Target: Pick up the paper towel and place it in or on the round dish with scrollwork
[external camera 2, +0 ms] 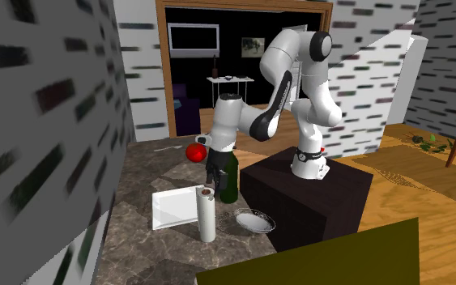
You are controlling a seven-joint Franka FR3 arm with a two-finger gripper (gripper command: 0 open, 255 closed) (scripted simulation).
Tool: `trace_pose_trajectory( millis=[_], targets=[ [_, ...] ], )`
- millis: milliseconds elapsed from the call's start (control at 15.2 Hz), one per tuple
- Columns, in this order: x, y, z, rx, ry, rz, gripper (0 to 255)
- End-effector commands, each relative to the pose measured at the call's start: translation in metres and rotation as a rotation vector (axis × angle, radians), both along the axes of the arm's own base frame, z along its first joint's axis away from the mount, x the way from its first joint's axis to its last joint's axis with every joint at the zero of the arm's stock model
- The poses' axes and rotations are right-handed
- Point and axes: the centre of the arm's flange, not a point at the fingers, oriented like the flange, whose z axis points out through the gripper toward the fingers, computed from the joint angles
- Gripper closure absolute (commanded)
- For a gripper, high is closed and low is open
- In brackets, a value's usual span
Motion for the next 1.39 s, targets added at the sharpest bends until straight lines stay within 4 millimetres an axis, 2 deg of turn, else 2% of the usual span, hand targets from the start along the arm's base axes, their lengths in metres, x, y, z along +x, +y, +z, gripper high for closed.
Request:
trace_pose_trajectory(
  millis=[0, 132, 594, 660, 1254, 1320],
  targets=[
    [0.0034, -0.0003, -0.0112, 0.0, 0.0, 0.0, 0],
    [0.0049, -0.0009, -0.0193, 0.0, 0.0, 0.0, 0],
    [0.0049, -0.0009, -0.0193, 0.0, 0.0, 0.0, 0],
    [0.0049, -0.0009, -0.0193, 0.0, 0.0, 0.0, 255],
    [0.0049, -0.0009, -0.0193, 0.0, 0.0, 0.0, 255],
    [0.0049, -0.0009, -0.0141, 0.0, 0.0, 0.0, 255]
  ],
)
